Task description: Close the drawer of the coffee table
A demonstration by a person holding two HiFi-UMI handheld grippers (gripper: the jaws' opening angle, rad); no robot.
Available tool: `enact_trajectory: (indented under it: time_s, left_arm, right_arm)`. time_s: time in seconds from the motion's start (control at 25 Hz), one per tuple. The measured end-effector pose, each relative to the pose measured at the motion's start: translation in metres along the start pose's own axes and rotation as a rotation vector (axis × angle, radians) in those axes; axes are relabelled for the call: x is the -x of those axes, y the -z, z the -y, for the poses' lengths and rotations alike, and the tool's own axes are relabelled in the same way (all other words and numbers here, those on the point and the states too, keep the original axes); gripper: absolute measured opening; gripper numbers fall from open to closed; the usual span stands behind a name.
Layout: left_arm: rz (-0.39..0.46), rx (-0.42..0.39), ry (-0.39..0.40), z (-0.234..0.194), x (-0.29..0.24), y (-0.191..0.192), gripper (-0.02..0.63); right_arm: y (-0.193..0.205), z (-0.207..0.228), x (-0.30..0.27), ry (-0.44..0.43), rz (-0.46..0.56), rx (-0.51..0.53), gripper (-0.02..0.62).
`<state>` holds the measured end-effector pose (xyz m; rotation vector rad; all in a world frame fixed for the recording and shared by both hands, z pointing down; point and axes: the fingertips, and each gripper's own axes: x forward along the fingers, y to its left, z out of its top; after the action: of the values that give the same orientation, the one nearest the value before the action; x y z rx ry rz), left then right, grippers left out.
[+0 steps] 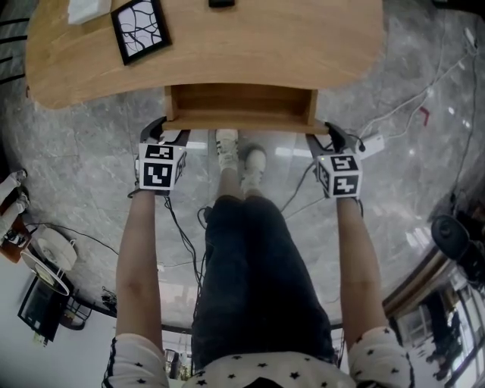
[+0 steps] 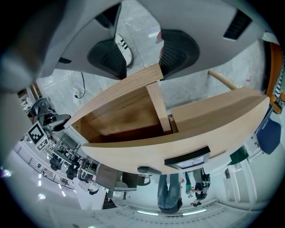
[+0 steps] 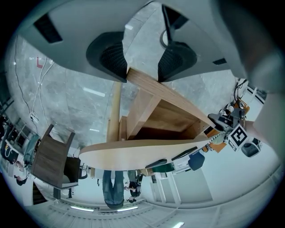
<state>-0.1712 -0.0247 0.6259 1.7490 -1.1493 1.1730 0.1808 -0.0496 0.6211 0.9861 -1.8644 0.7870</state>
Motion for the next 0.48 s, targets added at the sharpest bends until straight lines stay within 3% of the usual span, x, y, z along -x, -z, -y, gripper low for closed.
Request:
enact_trajectory:
  time_s: [0.48]
  left_arm:
    - [-0.003, -0.003, 0.005, -0.0052, -0.0022, -0.0099, 0.236]
  right_arm:
    - [-0.0092, 0.0048, -0.0032, 0.006, -0.02, 0.0, 0.225]
